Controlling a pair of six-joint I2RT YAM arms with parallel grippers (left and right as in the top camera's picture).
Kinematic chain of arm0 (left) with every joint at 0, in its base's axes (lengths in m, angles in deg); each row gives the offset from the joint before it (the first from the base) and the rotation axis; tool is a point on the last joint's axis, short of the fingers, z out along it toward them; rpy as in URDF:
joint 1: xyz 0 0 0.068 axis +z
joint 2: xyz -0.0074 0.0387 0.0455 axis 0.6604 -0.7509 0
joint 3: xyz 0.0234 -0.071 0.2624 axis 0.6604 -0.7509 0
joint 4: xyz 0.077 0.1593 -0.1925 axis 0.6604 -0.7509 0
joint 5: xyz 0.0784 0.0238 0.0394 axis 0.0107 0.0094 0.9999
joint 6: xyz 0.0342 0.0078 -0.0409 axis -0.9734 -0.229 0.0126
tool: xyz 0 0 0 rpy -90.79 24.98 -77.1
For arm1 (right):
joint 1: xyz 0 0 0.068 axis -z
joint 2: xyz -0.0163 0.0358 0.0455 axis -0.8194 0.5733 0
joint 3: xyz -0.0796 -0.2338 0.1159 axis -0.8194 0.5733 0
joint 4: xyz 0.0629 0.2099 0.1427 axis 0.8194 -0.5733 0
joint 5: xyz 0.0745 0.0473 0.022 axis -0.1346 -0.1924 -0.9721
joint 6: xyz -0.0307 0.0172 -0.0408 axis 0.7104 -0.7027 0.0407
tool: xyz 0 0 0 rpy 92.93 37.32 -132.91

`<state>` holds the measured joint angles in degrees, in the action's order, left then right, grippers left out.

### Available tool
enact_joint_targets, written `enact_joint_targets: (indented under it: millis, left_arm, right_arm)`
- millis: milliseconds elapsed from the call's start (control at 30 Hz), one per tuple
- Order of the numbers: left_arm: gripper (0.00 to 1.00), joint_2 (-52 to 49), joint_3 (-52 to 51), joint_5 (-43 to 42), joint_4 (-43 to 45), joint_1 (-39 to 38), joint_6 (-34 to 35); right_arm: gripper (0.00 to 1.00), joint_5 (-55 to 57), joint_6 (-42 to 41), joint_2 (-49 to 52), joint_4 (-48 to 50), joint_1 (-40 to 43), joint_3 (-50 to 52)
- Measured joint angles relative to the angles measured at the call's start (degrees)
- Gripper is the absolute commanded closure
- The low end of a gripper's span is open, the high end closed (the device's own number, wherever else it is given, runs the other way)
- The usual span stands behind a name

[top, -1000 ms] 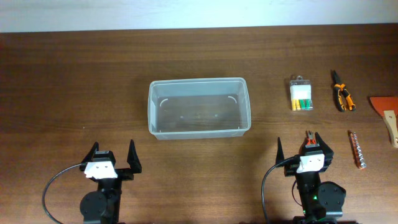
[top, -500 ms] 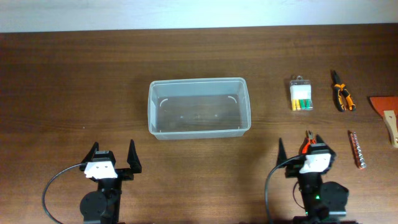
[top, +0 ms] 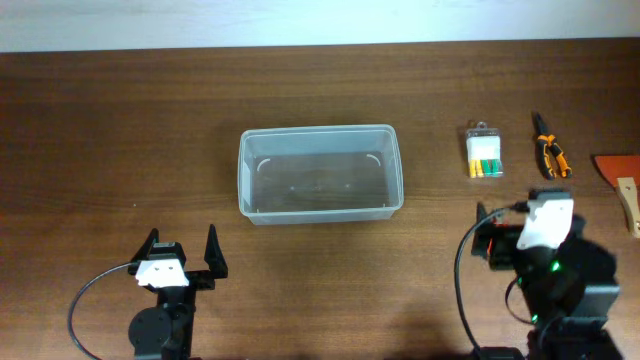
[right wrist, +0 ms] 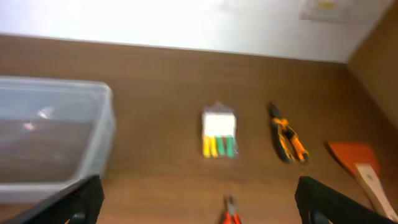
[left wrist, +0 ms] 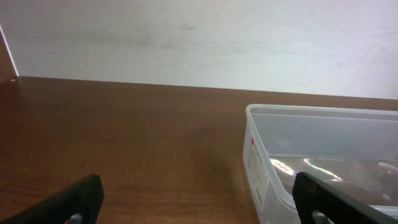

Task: Pack container
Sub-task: 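Move the right gripper over the clear blister pack of green items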

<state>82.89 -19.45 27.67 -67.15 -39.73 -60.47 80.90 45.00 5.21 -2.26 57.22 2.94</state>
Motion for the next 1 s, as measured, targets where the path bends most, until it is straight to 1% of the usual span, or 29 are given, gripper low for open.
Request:
enact_joint_targets:
  millis: [100,200,267,300,367,467,500,567,633,767,1000]
  left_arm:
    - [0.01,0.00,0.00,0.02,0.00,0.00,0.00]
    - [0.01,0.00,0.00,0.04,0.00,0.00,-0.02]
    - [0.01,0.00,0.00,0.07,-0.02,0.00,-0.02]
    - [0.01,-0.02,0.00,0.07,-0.04,0.00,0.00]
    - [0.01,0.00,0.00,0.24,-0.04,0.00,-0.02]
    - [0.01,0.00,0.00,0.24,-0.02,0.00,-0.02]
    - [0.01,0.00,0.00,0.22,-0.02,0.00,0.00]
    - [0.01,0.00,0.00,0.22,-0.04,0.00,0.00]
    - [0.01,0.00,0.00,0.22,-0.04,0.00,0.00]
    - [0.01,0.00,0.00,0.22,-0.04,0.00,0.00]
    - [0.01,0.00,0.00,0.22,-0.04,0.00,-0.02]
  right_arm:
    - [0.01,-1.14,-0.68,4.37,-0.02,0.00,-3.82]
    - [0.01,-1.66,-1.07,13.94,-4.33,0.00,-10.78]
    - [0.01,-1.90,-1.07,22.67,-10.23,0.00,-17.66]
    - [0.01,-2.05,-1.18,28.96,-16.31,0.00,-23.06]
    - [0.01,-2.10,-1.22,39.04,-24.96,0.00,-32.30]
    - [0.01,-2.73,-1.29,53.44,-37.68,0.00,-46.51]
    - [0.01,-2.99,-1.25,57.51,-40.28,0.00,-50.95]
    - [0.01,-3.19,-1.27,62.79,-41.24,0.00,-56.11]
    - [0.01,-3.15,-1.22,67.08,-40.81,0.00,-59.10]
    - [0.01,-3.17,-1.31,73.29,-37.59,0.92,-60.04]
    - [0.01,-3.17,-1.27,81.33,-34.82,7.32,-60.15]
